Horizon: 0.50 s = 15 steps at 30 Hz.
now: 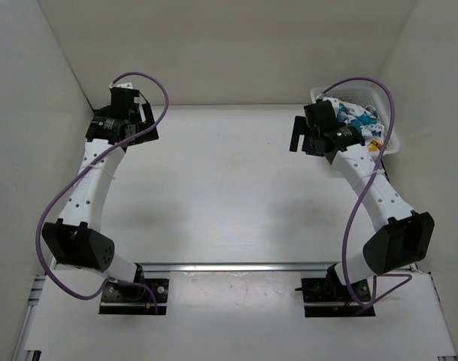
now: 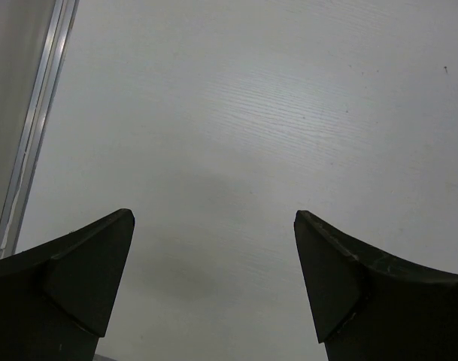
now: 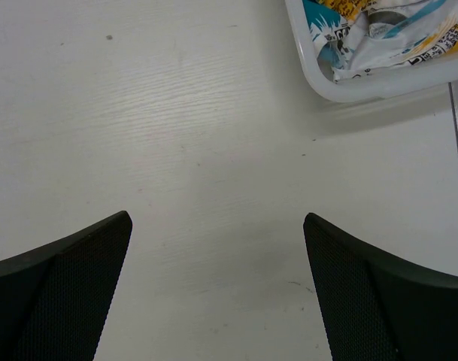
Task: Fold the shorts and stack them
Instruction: Grab the shorts from the pile
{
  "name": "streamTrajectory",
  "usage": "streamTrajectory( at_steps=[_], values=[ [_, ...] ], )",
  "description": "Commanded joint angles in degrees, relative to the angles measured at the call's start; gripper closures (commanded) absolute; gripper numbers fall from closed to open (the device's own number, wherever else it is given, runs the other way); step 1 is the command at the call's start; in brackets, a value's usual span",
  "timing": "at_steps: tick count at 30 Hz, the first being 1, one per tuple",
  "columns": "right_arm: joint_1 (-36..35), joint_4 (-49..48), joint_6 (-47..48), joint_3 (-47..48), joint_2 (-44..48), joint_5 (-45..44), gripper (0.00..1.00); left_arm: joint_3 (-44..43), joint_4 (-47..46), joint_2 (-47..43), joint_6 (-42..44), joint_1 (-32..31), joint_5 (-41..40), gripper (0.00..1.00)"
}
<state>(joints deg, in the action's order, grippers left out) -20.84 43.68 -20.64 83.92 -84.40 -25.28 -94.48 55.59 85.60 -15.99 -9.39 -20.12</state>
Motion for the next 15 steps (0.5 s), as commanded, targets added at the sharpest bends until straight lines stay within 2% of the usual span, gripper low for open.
streamTrajectory(
  at_steps=[1, 8, 12, 15],
  values=[
    [0.8, 1.1, -0.3, 2.9, -0.4, -0.8, 0.00, -2.3, 0.6, -1.4, -0.6, 0.2, 0.9, 0.00],
    [0.8, 1.7, -1.1, 2.4, -0.4, -1.9, 0.00, -1.2, 0.6, -1.9, -1.1, 0.2, 1.4, 0.00],
    [0.8, 1.7, -1.1, 1.9, -0.4, -2.4, 0.00, -0.7, 0.6, -2.5, -1.8, 0.2, 4.7, 0.00],
    [3.6, 1.7, 0.6, 1.9, -0.4, -0.2, 0.00, -0.2, 0.6, -3.0, -2.4, 0.2, 7.8, 0.00]
  ],
)
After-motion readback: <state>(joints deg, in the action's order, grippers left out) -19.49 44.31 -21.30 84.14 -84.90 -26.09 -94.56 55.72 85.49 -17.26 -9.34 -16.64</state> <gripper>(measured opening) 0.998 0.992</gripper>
